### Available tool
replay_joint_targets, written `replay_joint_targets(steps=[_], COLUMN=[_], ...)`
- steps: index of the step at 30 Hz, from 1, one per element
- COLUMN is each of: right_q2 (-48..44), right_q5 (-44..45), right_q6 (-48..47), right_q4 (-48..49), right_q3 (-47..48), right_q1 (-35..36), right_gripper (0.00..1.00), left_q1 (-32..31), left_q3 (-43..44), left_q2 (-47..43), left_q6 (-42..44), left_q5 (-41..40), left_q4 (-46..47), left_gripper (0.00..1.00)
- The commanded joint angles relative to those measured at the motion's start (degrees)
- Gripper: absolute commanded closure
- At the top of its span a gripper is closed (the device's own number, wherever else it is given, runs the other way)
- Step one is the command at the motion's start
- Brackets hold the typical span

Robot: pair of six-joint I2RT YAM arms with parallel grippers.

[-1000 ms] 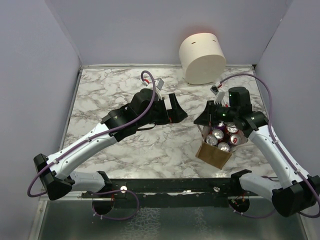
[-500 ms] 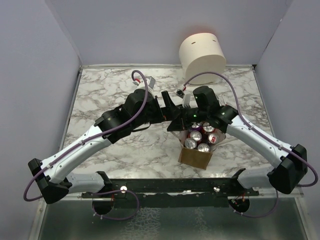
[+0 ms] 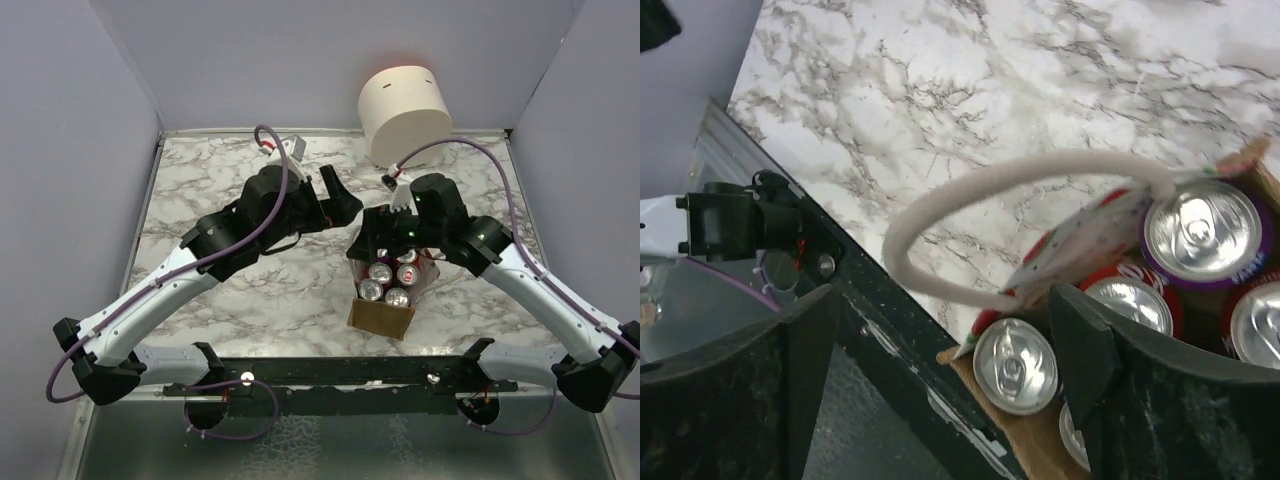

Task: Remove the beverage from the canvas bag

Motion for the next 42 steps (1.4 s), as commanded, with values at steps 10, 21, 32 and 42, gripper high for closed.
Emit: replay_joint_targets(steps=[10, 21, 32, 42], right_q2=[-11.5, -16.4, -20.7, -28.1], right_q5=[40.8, 50.0, 54.9, 51.9], right_q6=[9.8, 32.8, 31.4, 26.3], right_q4=[-30.3, -42.7, -33.4, -25.9], right_q3=[13.7, 5.7, -4.0, -8.2], right_q1=[0.7, 0.6, 0.7, 0.7], right_gripper=[0.07, 0.06, 0.11, 0.89], left_q1=[-2.6, -5.2, -8.1, -12.4], left_q3=[13.6, 13.8, 12.8, 8.6], left_q2=[16.0, 18.2, 20.3, 21.8], left_q6=[12.4, 16.8, 18.4, 16.5], left_q5=[10.3, 10.4, 10.3, 9.0], left_q4=[1.2, 1.2, -3.1, -2.6], left_gripper=[0.03, 0.03, 0.03, 0.04])
